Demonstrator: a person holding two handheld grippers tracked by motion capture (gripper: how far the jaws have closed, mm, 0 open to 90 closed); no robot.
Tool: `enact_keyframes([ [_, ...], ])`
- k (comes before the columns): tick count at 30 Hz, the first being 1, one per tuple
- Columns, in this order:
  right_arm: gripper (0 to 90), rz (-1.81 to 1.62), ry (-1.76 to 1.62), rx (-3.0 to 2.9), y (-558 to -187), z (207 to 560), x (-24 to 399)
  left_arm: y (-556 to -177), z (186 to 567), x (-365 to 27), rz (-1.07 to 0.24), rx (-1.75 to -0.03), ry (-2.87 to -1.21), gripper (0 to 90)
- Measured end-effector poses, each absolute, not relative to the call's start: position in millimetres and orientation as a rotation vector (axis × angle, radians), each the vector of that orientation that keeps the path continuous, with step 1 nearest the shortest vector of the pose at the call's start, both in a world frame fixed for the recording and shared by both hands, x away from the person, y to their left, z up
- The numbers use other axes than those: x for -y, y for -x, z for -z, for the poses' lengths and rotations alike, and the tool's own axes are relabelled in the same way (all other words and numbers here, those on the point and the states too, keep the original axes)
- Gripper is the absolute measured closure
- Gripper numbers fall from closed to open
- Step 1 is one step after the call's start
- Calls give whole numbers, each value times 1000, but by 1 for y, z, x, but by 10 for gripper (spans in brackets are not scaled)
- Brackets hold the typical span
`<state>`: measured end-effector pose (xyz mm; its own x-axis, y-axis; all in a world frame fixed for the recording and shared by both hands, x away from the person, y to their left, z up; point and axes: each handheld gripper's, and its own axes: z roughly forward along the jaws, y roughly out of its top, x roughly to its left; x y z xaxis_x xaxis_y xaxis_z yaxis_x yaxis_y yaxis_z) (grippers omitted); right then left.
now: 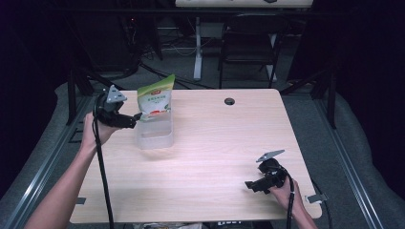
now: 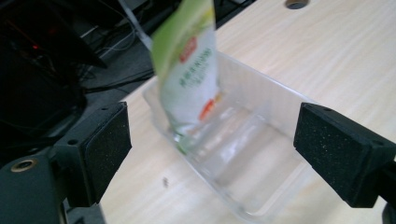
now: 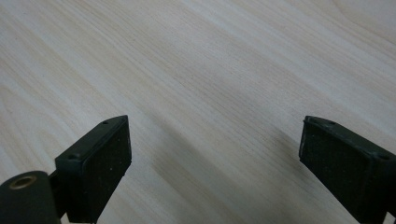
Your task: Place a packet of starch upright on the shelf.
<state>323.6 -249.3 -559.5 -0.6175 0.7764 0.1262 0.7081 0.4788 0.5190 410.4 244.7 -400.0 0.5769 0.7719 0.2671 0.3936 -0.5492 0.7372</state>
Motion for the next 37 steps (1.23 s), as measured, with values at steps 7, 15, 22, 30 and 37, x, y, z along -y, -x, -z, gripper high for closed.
enact_keyframes([
  [7, 86, -813, -1304, -2593, -323, 559, 249, -367, 421, -243, -764, -971, -2177, 107],
  [15, 86, -808, -1297, -2595, -323, 559, 248, -322, 457, -243, -701, -1049, -2190, 107],
  [22, 86, -793, -1287, -2600, -324, 559, 247, -294, 491, -240, -641, -1110, -2210, 107],
  [30, 86, -804, -1284, -2604, -323, 560, 246, -279, 519, -235, -545, -1144, -2252, 92],
  [37, 86, -792, -1271, -2611, -323, 560, 246, -283, 528, -231, -511, -1141, -2291, 83],
])
